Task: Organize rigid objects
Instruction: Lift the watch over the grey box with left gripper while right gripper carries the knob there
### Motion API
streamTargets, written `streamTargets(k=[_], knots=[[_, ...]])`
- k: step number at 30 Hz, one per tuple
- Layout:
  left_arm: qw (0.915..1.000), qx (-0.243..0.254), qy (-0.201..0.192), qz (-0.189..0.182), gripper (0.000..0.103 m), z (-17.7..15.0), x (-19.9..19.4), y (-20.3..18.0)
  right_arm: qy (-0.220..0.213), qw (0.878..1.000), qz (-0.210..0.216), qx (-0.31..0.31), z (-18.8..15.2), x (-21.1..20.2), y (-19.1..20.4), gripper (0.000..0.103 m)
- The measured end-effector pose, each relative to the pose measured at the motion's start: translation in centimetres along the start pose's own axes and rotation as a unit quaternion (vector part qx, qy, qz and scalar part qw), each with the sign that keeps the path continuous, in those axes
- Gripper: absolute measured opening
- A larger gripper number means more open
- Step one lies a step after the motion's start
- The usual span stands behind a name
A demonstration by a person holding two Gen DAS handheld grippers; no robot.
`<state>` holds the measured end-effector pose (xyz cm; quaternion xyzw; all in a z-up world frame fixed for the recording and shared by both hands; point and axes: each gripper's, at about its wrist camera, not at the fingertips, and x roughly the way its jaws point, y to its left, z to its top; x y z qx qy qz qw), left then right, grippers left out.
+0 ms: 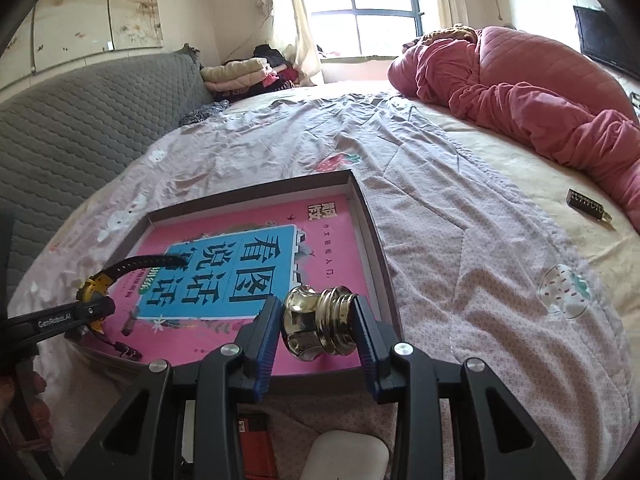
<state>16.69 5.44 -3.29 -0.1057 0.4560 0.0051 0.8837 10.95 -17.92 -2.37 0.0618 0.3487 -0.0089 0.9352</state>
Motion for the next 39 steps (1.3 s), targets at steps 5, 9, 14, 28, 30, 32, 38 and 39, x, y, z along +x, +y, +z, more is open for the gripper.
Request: streamTargets(k=[5,9,14,28,30,32,38,39], knots=[[1.0,0.0,0.004,0.001,0.023,-0.1,-0.2,0.0,-0.002,0.999,-0.038,-0.025,-0.1,0.1,0.5,0.037],[1.0,-0.001,0.004,0.0,0.023,-0.2,-0.6,0.2,-0.001,0.998,-0.054,-0.033,-0.3,0.1,0.4,0.037],[1.0,0.001,-0.003,-0.003,0.023,-0.2,-1.3,0.3,-0.003,0.996,-0.069,-0.047,-0.8,-0.3,0.8,0.037],[0.9999,-0.002,0.002,-0.013,0.023,-0.9,-1.4,0.9,-0.017,0.997,-0.067,-0.041,-1.5,-1.2,0.4,0.037],[0.9999,-0.001,0.002,-0.014,0.023,-1.0,-1.5,0.9,-0.019,0.997,-0.062,-0.039,-1.5,-1.3,0.3,0.037],[0.9999,0.001,0.001,-0.014,0.023,-1.1,-1.7,0.8,-0.02,0.997,-0.064,-0.042,-1.6,-1.4,0.3,0.037],[0.9997,-0.003,-0.001,-0.025,0.023,-1.0,-2.1,1.2,-0.021,0.997,-0.067,-0.044,-1.6,-1.4,0.5,0.037],[0.9997,-0.002,-0.001,-0.025,0.023,-1.0,-2.1,1.2,-0.021,0.996,-0.07,-0.045,-1.6,-1.4,0.6,0.037]])
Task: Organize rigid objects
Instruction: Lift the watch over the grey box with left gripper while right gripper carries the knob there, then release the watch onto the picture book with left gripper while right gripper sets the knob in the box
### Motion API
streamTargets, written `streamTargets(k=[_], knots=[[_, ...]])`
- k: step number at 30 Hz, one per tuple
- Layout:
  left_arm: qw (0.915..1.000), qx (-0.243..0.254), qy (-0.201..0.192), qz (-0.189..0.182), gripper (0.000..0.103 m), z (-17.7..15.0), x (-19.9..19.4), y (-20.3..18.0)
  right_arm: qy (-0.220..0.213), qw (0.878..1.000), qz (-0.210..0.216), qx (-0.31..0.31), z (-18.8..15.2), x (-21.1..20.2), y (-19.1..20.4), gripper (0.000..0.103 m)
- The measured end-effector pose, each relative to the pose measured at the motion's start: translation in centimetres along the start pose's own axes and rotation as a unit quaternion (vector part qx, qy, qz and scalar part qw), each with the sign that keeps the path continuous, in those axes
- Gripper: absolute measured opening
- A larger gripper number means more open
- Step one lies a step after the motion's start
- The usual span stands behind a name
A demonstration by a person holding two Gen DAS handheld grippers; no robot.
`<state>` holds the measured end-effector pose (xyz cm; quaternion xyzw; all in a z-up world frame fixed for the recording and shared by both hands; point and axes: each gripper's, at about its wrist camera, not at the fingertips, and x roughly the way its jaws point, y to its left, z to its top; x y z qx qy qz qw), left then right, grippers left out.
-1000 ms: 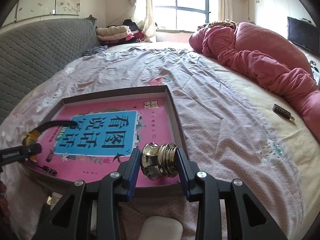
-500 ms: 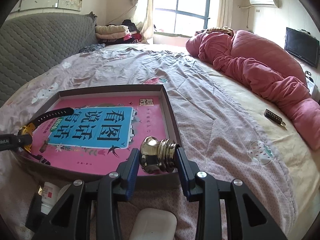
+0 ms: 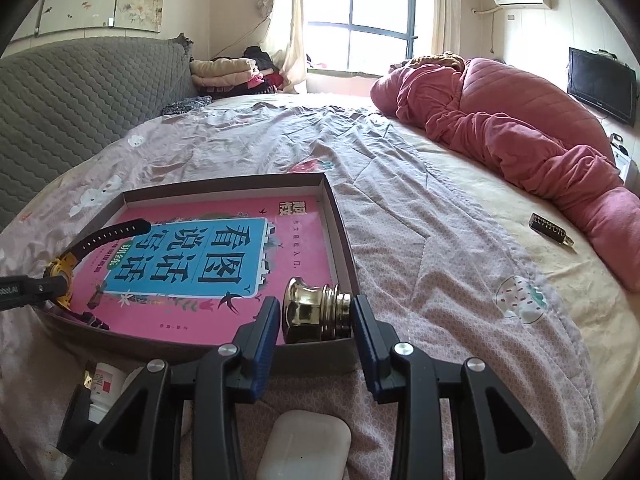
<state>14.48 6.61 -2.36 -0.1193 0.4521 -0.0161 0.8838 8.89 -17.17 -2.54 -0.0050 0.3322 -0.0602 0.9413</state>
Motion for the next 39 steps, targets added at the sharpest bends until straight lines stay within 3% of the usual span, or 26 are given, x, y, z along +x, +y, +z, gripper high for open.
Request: streamTargets(k=[10,12,17,39], knots=[[1.0,0.005,0.0,-0.001,0.023,0.0,-0.2,-0.1,-0.015,0.999,-0.026,-0.032,-0.3,0.0,0.9,0.038],[1.0,0.002,0.001,-0.004,0.023,0.0,-0.3,0.0,-0.019,0.998,-0.039,-0.04,-0.3,-0.1,1.1,0.043],[1.0,-0.002,-0.001,-0.008,0.023,0.1,-0.6,0.2,-0.019,0.999,-0.038,-0.029,-0.3,0.0,0.5,0.049],[0.9997,0.001,-0.018,-0.017,0.033,-0.5,-3.1,0.3,-0.016,0.999,-0.031,-0.002,-0.5,-0.4,-0.6,0.051]])
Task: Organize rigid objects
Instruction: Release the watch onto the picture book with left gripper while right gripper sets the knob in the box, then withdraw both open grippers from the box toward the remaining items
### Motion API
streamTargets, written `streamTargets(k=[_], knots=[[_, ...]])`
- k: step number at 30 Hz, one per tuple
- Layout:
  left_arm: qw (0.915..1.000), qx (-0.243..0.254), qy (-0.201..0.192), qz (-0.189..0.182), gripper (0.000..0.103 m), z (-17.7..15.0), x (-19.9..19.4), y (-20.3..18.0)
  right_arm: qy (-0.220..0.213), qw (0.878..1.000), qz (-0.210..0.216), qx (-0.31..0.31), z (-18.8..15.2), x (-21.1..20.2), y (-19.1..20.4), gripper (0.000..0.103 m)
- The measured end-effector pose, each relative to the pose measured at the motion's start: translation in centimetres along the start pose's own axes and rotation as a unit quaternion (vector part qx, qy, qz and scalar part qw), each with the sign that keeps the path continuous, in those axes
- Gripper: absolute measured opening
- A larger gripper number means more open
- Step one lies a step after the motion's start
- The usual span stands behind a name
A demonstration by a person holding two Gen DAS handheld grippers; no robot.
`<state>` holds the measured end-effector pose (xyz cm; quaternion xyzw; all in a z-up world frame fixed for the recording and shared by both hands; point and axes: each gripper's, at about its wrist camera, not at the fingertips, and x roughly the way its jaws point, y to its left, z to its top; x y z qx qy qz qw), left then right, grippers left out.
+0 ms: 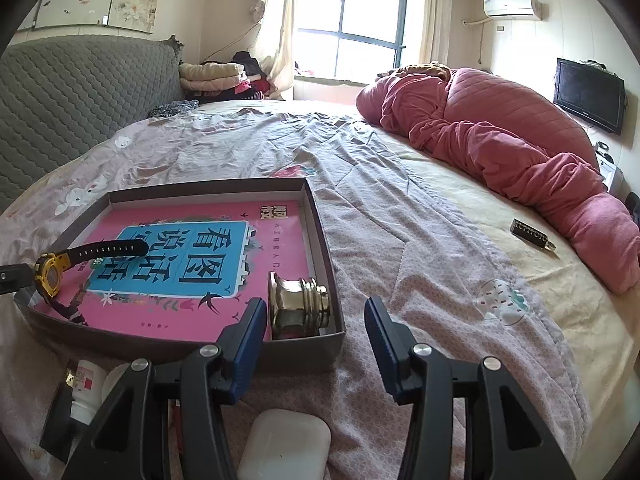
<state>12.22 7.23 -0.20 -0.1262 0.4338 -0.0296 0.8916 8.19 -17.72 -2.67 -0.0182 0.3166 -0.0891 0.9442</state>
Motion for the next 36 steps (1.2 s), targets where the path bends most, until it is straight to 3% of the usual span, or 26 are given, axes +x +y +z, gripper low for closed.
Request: streamTargets(k=[6,10,19,36], knots=[[1.0,0.006,-0.004,-0.001,0.034,0.0,-0.7,-0.2,0.0,1.0,0.001,0.006,-0.1,-0.6,-0.3,0.051],[0.9999,0.011,-0.004,-0.004,0.044,0.0,-0.9,-0.4,-0.008,1.0,0.004,0.006,0.0,-1.1,-0.4,0.051],[0.9998,0.017,-0.005,-0.002,0.053,-0.1,-1.3,-0.6,-0.031,0.999,0.015,0.007,0.2,-2.4,-0.4,0.051],[0.9996,0.03,0.0,-0.001,0.063,-1.6,-2.0,-1.3,-0.045,0.999,0.022,0.017,-0.1,-4.5,-1.4,0.056]])
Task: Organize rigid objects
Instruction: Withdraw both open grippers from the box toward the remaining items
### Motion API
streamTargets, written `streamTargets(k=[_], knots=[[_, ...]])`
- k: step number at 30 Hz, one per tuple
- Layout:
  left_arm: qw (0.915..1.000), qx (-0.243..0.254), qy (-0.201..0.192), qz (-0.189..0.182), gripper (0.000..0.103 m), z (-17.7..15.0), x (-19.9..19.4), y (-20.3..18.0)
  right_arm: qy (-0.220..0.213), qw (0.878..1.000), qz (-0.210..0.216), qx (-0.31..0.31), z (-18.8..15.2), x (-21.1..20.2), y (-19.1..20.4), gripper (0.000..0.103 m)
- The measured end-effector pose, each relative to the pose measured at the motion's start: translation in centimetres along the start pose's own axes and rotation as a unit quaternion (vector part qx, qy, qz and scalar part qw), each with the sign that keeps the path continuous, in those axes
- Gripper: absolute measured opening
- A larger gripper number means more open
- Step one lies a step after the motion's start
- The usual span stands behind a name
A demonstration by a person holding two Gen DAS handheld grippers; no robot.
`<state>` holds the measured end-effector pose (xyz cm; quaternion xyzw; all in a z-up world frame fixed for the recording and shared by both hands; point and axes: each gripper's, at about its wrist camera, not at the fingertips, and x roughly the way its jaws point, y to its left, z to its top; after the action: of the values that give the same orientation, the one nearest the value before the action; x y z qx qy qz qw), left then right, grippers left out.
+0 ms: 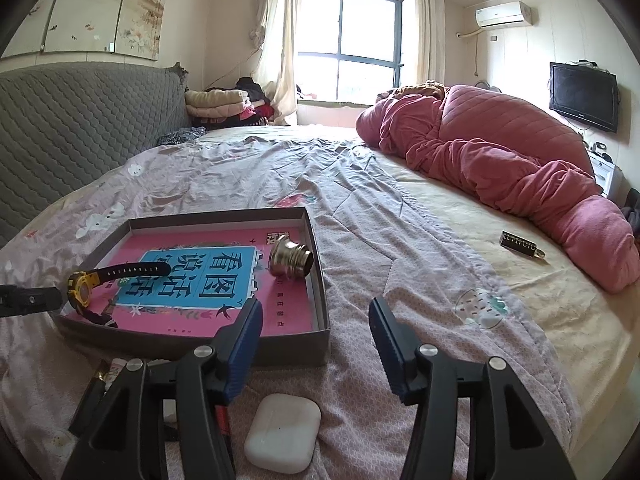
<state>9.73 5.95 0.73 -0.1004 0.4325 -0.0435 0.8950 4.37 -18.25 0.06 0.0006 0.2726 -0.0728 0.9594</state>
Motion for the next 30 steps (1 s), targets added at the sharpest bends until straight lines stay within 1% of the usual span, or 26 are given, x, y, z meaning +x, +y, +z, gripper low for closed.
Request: streamTargets(k=[3,14,21,30], knots=[[1.0,0.001,-0.002,-0.001,0.065,-0.2,-0.4,-0.1,-0.002,1.0,0.003,0.003,-0.1,-0.6,-0.2,0.058],[0.9998,0.015,-0.011,0.004,0.073,-0.8,-1.9,-0.8,-0.009,1.0,0.014,0.012,-0.4,-2.8,-0.9,0.059],[0.9998,0.021,-0.007,0.004,0.074,-1.8,-2.6,-1.1,-0.008,1.0,0.016,0.016,-0.8,-4.0,-1.3,0.06],[0.9993,0.036,0.012,0.002,0.074,-4.1,-2.6,-1.9,0.004,1.0,0.024,0.007,-1.8,-5.2,-0.8,0.06]])
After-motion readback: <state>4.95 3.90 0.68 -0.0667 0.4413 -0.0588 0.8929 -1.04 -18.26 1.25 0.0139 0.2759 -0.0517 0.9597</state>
